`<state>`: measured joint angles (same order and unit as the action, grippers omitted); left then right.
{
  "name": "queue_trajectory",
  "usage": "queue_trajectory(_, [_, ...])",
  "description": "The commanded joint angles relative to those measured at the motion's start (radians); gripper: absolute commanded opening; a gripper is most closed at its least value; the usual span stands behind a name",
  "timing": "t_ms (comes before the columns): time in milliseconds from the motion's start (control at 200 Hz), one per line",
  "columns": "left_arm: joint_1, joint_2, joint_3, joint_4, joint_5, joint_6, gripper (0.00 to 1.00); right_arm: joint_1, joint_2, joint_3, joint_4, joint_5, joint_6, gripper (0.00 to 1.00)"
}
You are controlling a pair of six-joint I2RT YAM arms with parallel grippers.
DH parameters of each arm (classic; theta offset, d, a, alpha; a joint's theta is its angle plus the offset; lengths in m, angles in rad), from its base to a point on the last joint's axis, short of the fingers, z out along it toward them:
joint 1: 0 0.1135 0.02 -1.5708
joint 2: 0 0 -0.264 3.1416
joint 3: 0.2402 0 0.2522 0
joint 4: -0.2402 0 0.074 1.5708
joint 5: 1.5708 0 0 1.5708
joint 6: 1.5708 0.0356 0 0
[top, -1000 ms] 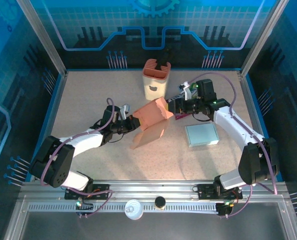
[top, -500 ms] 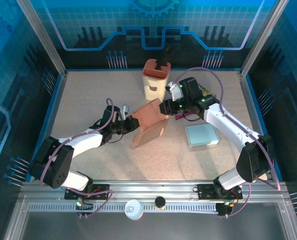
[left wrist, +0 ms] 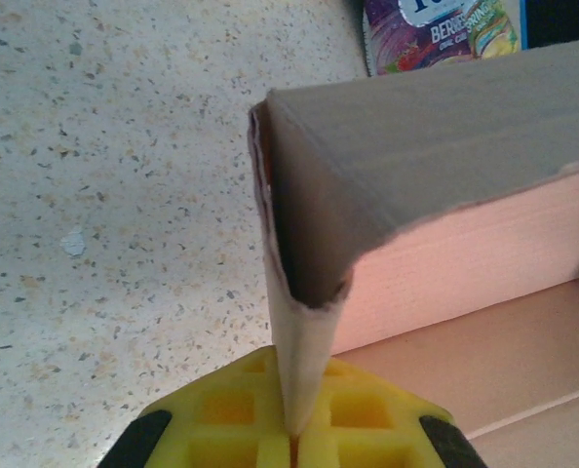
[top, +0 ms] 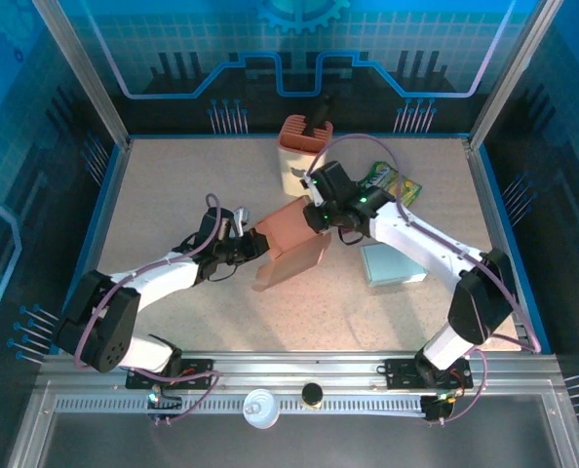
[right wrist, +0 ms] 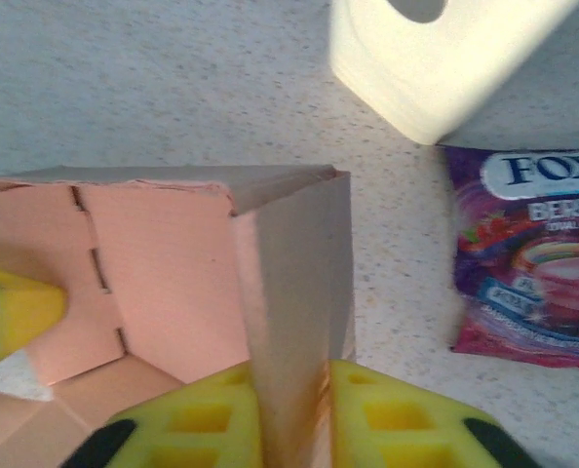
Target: Fold the paper box
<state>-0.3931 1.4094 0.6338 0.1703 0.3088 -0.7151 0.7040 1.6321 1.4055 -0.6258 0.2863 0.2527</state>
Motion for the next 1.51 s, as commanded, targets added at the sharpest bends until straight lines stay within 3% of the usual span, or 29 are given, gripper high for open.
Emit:
queue_trajectory(0, [-0.026,-0.047,0.059,-0.004,-0.002,0.044,0.0,0.067,0.05,0.05,-0.08,0.255,0.016,0.11])
queue_trajectory(100, [-0.044,-0.055,0.066,-0.024,-0.029,0.05,0.0,0.115,0.077,0.064,-0.101,0.385,0.025,0.0])
queue_trajectory(190, [-0.064,-0.069,0.072,-0.05,-0.069,0.06,0.0,0.151,0.103,0.083,-0.123,0.5,0.028,0.0])
queue_trajectory(370, [-0.096,-0.098,0.081,-0.086,-0.134,0.075,0.0,0.164,0.12,0.105,-0.13,0.515,0.023,0.0])
queue_trajectory(460, [-0.111,-0.109,0.088,-0.107,-0.166,0.084,0.0,0.164,0.127,0.121,-0.13,0.506,0.016,0.11])
queue_trajectory(545, [-0.121,-0.118,0.089,-0.119,-0.188,0.087,0.0,0.163,0.145,0.141,-0.138,0.511,0.008,0.13])
queue_trajectory(695, [-0.146,-0.136,0.095,-0.146,-0.241,0.1,0.0,0.166,0.17,0.163,-0.174,0.58,0.026,0.0])
queue_trajectory(950, [-0.191,-0.142,0.112,-0.17,-0.317,0.108,0.0,0.214,0.185,0.155,-0.207,0.769,0.088,0.0])
queue_trajectory(1116, [-0.202,-0.152,0.112,-0.17,-0.348,0.106,0.0,0.22,0.179,0.153,-0.212,0.73,0.099,0.0])
queue_trajectory(1226, [-0.202,-0.161,0.108,-0.175,-0.359,0.108,0.0,0.211,0.134,0.118,-0.172,0.662,0.097,0.12])
queue_trajectory(1356, [-0.205,-0.161,0.106,-0.171,-0.361,0.111,0.0,0.197,0.08,0.069,-0.117,0.591,0.094,0.2])
queue_trajectory(1396, [-0.204,-0.159,0.106,-0.17,-0.362,0.111,0.0,0.195,0.073,0.064,-0.109,0.584,0.094,0.17])
queue_trajectory(1501, [-0.204,-0.158,0.1,-0.159,-0.366,0.114,0.0,0.196,0.078,0.061,-0.105,0.59,0.101,0.0])
